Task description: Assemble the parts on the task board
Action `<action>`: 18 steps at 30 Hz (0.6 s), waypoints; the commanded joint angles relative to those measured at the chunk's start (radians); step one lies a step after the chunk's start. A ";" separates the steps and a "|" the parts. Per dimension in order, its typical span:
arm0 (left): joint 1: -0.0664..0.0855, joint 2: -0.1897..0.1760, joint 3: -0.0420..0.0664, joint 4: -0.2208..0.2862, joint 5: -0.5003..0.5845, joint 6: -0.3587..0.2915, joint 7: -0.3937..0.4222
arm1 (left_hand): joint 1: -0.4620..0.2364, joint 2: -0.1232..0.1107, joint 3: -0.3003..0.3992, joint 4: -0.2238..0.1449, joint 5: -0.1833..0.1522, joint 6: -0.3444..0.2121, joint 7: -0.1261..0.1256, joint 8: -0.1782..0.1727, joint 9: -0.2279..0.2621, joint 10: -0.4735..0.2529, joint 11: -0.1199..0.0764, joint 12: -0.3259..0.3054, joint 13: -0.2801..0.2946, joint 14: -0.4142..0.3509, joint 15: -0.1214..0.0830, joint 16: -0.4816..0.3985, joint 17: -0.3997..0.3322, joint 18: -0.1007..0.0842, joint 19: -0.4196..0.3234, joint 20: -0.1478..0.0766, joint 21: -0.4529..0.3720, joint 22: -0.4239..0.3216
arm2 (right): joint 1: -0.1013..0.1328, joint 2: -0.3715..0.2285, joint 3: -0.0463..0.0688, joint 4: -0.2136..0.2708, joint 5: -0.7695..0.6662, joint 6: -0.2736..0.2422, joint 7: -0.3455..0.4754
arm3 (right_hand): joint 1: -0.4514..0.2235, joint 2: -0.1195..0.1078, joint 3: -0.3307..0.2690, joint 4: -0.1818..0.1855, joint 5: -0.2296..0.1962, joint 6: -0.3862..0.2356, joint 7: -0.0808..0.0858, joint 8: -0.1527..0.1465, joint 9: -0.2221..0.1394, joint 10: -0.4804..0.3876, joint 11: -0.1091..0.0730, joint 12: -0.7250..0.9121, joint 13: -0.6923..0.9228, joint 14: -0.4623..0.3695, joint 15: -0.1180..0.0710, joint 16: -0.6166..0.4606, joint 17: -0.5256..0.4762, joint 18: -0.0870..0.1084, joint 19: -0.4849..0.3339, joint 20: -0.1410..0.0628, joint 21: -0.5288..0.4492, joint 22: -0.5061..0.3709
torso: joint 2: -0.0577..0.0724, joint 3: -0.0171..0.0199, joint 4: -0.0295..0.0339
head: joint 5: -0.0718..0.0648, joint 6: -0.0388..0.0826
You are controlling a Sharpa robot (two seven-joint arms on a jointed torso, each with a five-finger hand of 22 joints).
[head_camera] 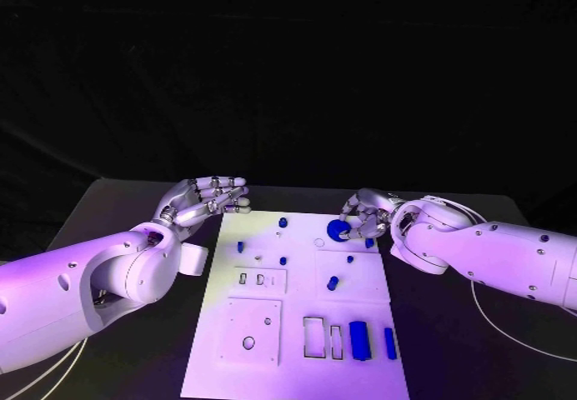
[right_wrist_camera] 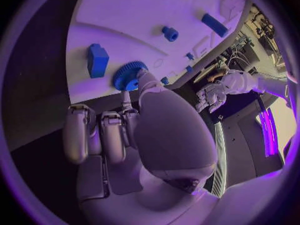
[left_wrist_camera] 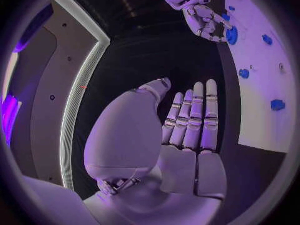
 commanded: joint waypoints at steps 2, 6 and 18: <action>0.001 0.002 0.001 0.001 0.003 0.020 0.004 | -0.009 0.005 0.005 0.001 -0.005 -0.001 0.029 -0.002 -0.001 0.002 0.006 -0.005 0.001 0.000 0.005 -0.005 0.001 0.010 -0.003 0.001 0.005 -0.002 | -0.004 0.005 -0.001 0.004 -0.056 0.004 -0.015 | 0.011 -0.001 0.013 0.000 0.004 0.022 -0.002 0.013 0.000 0.025 -0.006 0.013 0.138 0.085 -0.001 0.004 0.162 -0.011 0.011 -0.002 0.006 0.077 | 0.000 0.0012 -0.0001 | 0.000 -0.002; 0.001 0.002 0.001 0.001 0.003 0.020 0.003 | -0.009 0.005 0.005 0.001 -0.005 -0.001 0.029 -0.002 -0.001 0.002 0.006 -0.005 0.001 0.000 0.005 -0.005 0.001 0.010 -0.003 0.001 0.005 -0.002 | -0.007 0.005 -0.001 0.014 -0.116 -0.003 -0.026 | 0.022 -0.003 0.037 -0.001 0.005 0.057 -0.014 0.028 0.003 0.035 -0.015 0.026 0.153 0.086 -0.009 0.006 0.166 -0.012 0.014 -0.008 0.011 0.084 | 0.000 0.0008 0.0010 | 0.000 -0.003; 0.001 0.003 0.001 -0.002 0.003 0.021 0.002 | -0.009 0.005 0.005 0.001 -0.005 -0.001 0.029 -0.002 -0.001 0.002 0.006 -0.005 0.001 0.000 0.005 -0.005 0.001 0.010 -0.003 0.001 0.005 -0.002 | -0.014 -0.009 -0.001 0.075 -0.253 -0.151 -0.047 | -0.011 -0.027 0.138 0.005 0.005 0.113 -0.037 0.048 0.011 0.059 -0.036 0.055 0.187 0.088 -0.028 0.008 0.178 -0.019 0.032 -0.027 0.029 0.111 | -0.002 0.0012 -0.0001 | 0.000 0.000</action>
